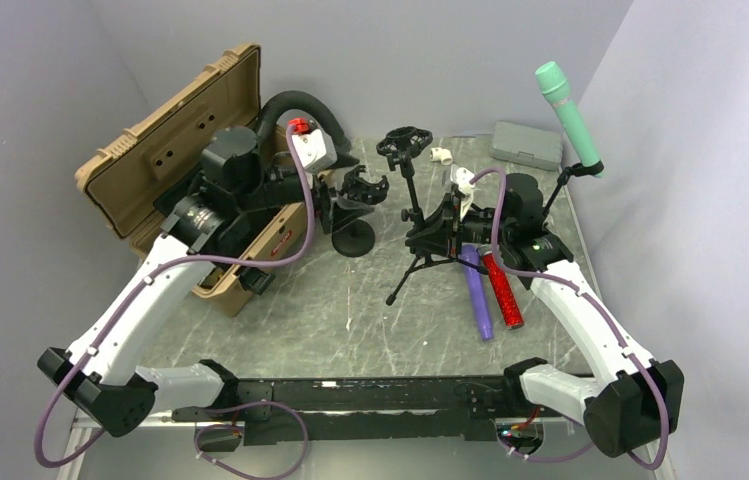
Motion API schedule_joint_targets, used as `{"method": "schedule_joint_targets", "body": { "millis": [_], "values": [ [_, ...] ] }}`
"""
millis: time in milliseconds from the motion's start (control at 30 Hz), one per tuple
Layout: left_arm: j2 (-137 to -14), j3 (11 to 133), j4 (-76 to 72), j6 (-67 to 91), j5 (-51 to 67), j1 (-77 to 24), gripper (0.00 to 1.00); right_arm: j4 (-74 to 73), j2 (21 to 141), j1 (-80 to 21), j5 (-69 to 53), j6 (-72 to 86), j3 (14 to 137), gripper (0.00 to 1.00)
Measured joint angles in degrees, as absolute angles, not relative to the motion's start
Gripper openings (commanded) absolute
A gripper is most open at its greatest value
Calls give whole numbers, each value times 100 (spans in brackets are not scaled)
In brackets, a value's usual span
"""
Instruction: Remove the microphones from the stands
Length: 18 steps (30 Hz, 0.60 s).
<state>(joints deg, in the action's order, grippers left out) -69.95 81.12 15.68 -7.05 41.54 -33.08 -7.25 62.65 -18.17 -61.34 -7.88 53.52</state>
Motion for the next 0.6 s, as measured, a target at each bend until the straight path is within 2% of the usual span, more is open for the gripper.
{"method": "schedule_joint_targets", "body": {
  "millis": [200,600],
  "values": [
    [-7035,8947,2073,-1916,3603,-3321,99,-725,6307,-1802,-6145,-795,5352,0],
    [-8097,10256,2991,-4421,2836,-4289,99,-722,6543,-1802,-6202,-770,5352,0]
  ]
}}
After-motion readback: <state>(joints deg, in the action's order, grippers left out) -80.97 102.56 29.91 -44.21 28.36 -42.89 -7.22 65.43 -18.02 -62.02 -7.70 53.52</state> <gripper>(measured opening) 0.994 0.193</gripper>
